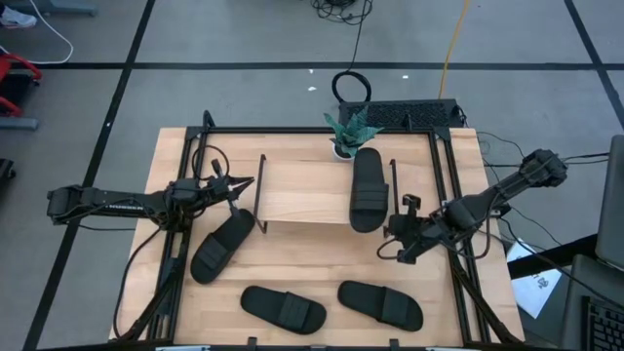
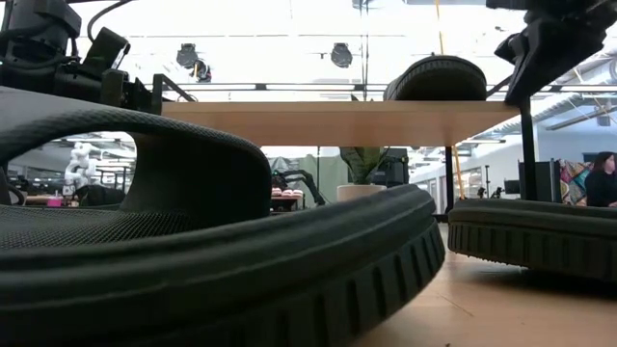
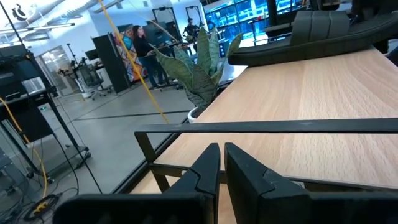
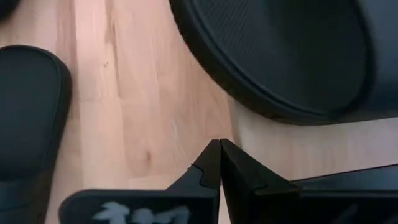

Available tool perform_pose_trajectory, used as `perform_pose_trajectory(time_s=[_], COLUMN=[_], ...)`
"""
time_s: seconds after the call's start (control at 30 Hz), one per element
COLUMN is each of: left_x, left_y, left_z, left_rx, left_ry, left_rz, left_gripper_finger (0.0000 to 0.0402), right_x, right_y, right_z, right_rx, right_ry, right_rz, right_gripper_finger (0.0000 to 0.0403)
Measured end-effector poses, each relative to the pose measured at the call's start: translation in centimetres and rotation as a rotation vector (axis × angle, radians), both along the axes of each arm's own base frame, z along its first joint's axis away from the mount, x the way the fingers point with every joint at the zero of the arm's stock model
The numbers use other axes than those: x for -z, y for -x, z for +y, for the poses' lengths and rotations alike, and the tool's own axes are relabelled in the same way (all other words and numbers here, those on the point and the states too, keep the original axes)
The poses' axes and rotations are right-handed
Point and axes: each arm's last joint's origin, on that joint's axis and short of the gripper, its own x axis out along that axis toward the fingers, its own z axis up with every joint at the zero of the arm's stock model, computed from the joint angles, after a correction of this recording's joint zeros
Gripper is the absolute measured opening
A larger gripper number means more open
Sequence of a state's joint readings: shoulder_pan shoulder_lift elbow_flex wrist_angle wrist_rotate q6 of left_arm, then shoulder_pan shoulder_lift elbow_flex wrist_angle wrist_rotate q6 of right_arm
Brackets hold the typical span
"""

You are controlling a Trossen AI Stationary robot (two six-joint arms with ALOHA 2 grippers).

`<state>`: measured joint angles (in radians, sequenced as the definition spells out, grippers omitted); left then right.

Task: Pick and place slides into the shelf
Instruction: Adjust the shelf, then put the left black slipper on the shelf

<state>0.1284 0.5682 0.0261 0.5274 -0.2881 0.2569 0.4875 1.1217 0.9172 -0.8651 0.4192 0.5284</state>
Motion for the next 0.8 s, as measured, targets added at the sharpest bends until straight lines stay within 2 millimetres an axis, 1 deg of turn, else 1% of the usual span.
perform_pose_trajectory(time_s=[0.2, 0.3, 0.47, 0.57, 0.7, 0.8], left_x=[0.0, 0.0, 0.0, 0.0, 0.0, -0.2], left_y=[0.0, 0.0, 0.0, 0.0, 0.0, 0.0], left_z=[-0.1, -0.1, -0.1, -0.1, -0.1, -0.1], left_rx=[0.028, 0.029, 0.029, 0.029, 0.029, 0.029], left_ry=[0.000, 0.000, 0.000, -0.002, -0.010, -0.028], left_rz=[0.000, 0.000, 0.000, 0.001, 0.000, -0.014], left_gripper_finger=[0.0031, 0.0031, 0.0031, 0.0031, 0.0031, 0.0031], right_x=[1.7, 2.1, 1.8, 1.3, 0.7, 0.2], right_y=[0.2, 0.2, 0.0, -0.5, -0.8, -0.6], right_z=[-0.8, -0.9, -0.7, -0.3, 0.3, 0.5], right_rx=[0.027, 0.017, -0.015, -0.062, -0.135, -0.163], right_ry=[0.021, 0.004, -0.036, -0.101, -0.129, -0.140], right_rz=[0.049, 0.055, 0.026, -0.043, -0.107, -0.147], right_gripper_finger=[0.0000, 0.0000, 0.0000, 0.0000, 0.0000, 0.0000])
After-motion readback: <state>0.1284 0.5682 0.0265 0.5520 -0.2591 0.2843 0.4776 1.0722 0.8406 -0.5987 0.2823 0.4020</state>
